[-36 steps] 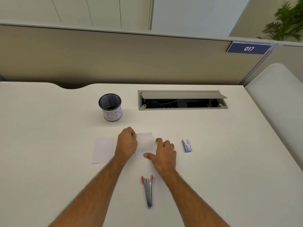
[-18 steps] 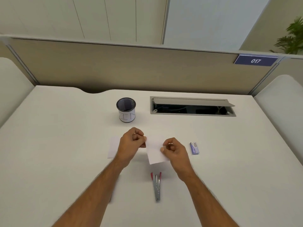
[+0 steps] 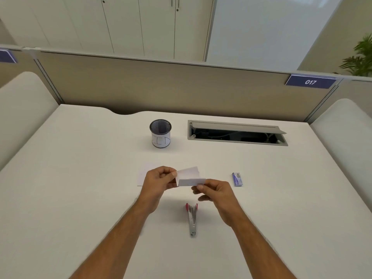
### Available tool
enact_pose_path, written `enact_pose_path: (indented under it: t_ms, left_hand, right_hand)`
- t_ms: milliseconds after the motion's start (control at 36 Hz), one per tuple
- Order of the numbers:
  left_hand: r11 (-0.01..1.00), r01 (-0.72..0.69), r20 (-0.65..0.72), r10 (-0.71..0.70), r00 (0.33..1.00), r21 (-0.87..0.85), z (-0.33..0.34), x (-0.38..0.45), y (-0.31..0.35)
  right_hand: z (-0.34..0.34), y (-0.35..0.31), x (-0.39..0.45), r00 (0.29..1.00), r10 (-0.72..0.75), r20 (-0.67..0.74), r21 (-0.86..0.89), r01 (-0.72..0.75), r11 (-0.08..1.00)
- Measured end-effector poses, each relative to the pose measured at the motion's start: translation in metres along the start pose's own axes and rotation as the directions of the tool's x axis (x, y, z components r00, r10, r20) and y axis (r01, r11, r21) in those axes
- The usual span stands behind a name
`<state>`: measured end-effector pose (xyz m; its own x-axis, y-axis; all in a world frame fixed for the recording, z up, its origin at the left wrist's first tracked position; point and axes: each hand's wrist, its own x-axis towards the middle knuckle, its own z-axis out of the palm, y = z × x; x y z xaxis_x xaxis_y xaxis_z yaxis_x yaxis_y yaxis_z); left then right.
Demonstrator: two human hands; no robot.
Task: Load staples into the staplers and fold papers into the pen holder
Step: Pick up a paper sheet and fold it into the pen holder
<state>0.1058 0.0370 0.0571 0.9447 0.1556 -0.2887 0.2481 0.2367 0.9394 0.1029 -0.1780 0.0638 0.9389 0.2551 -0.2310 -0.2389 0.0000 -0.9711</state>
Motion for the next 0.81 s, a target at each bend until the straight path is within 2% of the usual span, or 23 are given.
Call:
enact_pose_path:
  t_ms: [333,528,722,806]
  left_hand:
    - [1.0,-0.001,0.084,0.0,0.996,0.007,0.013,-0.025,0.003]
    - [1.0,0.015,0.101,-0.015,0.995,0.002,0.014,-0.032,0.002]
    - [0.995,0.051,0.091,-0.043,0.995,-0.086,0.018,-0.036,0.005]
    - [0.998,0.025,0.073,-0.021,0.997,-0.053,0.019,-0.037,0.004]
  right_hand:
    - [0.008,-0.002,-0.005,0.976,-0.019,-0.216,-0.05,0.008,0.999]
    - [0.011,0.0,-0.009,0.957,-0.044,-0.288,-0.046,0.032,0.998]
    - [0.014,0.001,-0.012,0.944,-0.041,-0.328,-0.004,0.042,0.999]
    - [0.015,0.002,-0.013,0.939,-0.044,-0.341,0.015,0.052,0.999]
